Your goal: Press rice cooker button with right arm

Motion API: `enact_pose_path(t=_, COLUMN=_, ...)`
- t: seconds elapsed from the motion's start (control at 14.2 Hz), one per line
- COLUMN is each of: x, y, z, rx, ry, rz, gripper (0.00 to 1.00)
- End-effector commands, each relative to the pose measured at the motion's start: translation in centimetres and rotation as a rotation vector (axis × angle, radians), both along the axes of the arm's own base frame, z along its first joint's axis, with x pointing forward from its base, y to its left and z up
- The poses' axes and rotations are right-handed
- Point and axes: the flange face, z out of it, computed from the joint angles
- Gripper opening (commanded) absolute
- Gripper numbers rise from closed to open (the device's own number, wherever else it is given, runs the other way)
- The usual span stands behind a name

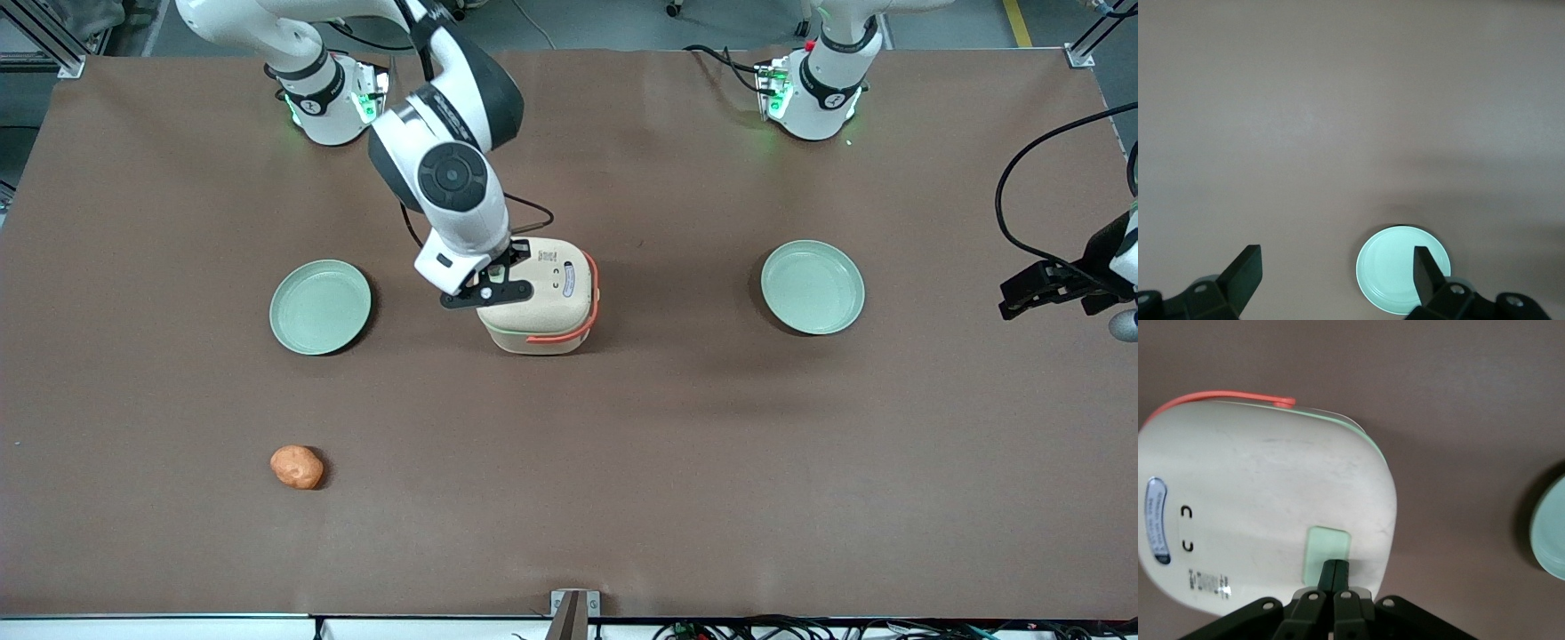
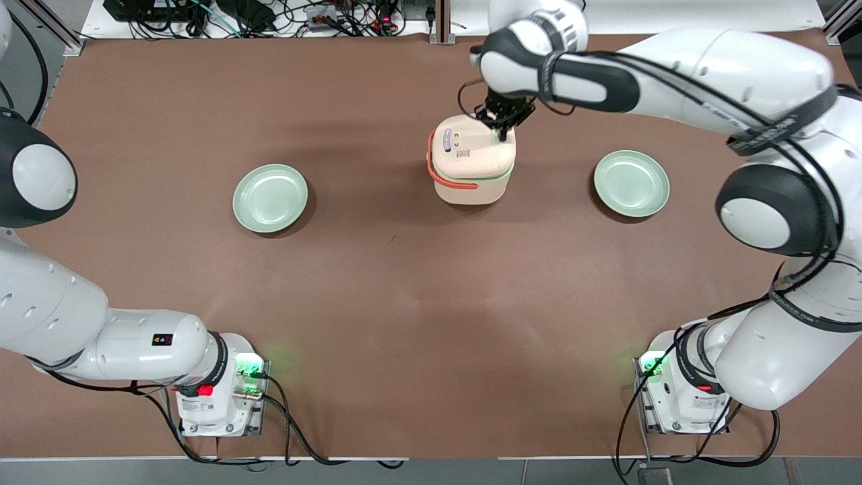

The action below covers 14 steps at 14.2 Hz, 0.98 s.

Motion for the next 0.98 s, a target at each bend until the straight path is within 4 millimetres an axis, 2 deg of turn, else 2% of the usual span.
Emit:
enact_pose_path(t=0.0, x=-0.5, y=-4.4, z=7.4, rx=0.037, ry=-0.016, rz=-0.062, gripper=0.02)
enact_pose_path(t=0.14, x=0.3, y=-7.6, z=11.0, rx=0.043, ry=-0.027, rz=-0.109, gripper=0.03)
enact_pose_path(t=0.28, x=1.9, y=-11.4, z=13.4, rx=0.035, ry=-0.037, rz=-0.166, gripper=0.07)
enact_pose_path(t=0.42, x=4.0, y=-17.3, z=14.8, rx=0.038, ry=-0.045, rz=-0.259, gripper=0.13)
enact_pose_path(t=0.56, x=5.5, y=-22.8, z=15.8, rx=0.037, ry=-0.052, rz=-0.353, gripper=0.22)
enact_pose_path(t=0.63, x=6.1, y=-25.7, z=16.3, rx=0.039, ry=-0.061, rz=-0.403, gripper=0.36)
enact_pose_path(t=0.77, x=6.6, y=-29.9, z=17.1, rx=0.04, ry=-0.076, rz=-0.477, gripper=0.76)
enact_pose_path(t=0.84, x=6.6, y=-31.8, z=17.9, rx=0.021, ry=-0.101, rz=-0.5, gripper=1.0)
enact_pose_path(t=0.91, x=6.6, y=-33.0, z=18.2, rx=-0.034, ry=-0.131, rz=-0.498, gripper=1.0)
